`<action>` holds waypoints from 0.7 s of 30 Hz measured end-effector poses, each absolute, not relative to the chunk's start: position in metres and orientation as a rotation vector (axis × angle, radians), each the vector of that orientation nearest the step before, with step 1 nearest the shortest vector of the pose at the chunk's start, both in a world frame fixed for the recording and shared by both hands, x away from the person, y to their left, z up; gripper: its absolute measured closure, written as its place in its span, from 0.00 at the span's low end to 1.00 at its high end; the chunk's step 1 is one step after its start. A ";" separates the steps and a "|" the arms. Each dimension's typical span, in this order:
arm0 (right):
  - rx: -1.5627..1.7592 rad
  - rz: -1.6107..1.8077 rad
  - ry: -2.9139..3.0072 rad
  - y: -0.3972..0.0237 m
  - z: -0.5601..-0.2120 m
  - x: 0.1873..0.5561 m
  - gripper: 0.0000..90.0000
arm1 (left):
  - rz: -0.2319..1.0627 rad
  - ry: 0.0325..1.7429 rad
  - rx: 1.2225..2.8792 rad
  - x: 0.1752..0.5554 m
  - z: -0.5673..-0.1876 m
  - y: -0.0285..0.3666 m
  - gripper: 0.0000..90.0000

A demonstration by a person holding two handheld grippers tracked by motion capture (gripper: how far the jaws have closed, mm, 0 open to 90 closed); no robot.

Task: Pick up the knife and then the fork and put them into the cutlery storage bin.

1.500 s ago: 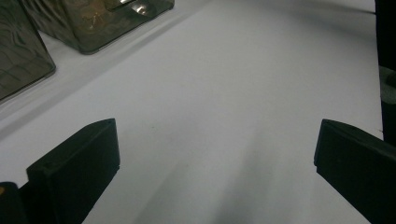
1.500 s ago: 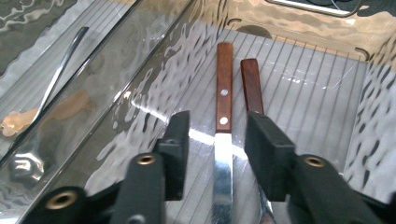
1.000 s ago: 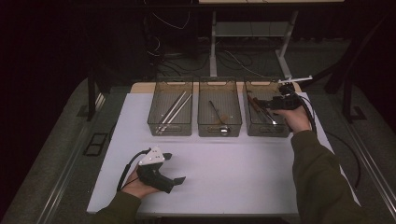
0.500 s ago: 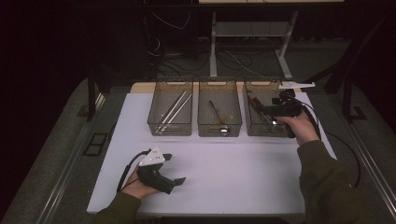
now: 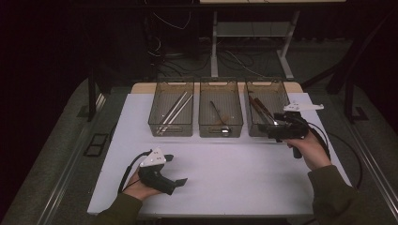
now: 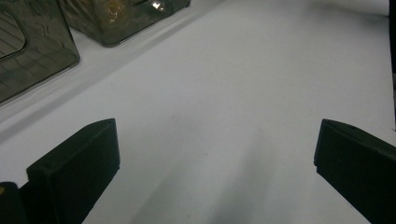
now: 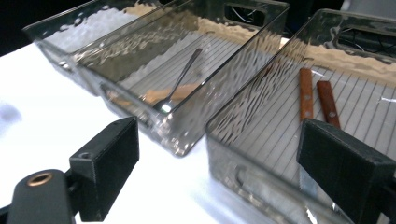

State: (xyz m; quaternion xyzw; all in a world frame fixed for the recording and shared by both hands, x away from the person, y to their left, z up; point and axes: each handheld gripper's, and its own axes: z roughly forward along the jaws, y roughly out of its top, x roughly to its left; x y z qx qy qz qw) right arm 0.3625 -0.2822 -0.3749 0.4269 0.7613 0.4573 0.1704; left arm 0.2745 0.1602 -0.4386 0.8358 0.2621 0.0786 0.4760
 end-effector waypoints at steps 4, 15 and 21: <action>1.182 1.307 2.174 -0.284 -0.381 0.348 0.15 | 0.193 0.641 2.049 0.274 -0.439 0.159 0.00; 1.140 1.341 2.170 -0.289 -0.401 0.313 0.15 | 0.193 0.638 2.043 0.273 -0.439 0.159 0.00; 1.117 1.365 2.181 -0.290 -0.413 0.295 0.15 | 0.192 0.637 2.042 0.273 -0.438 0.159 0.00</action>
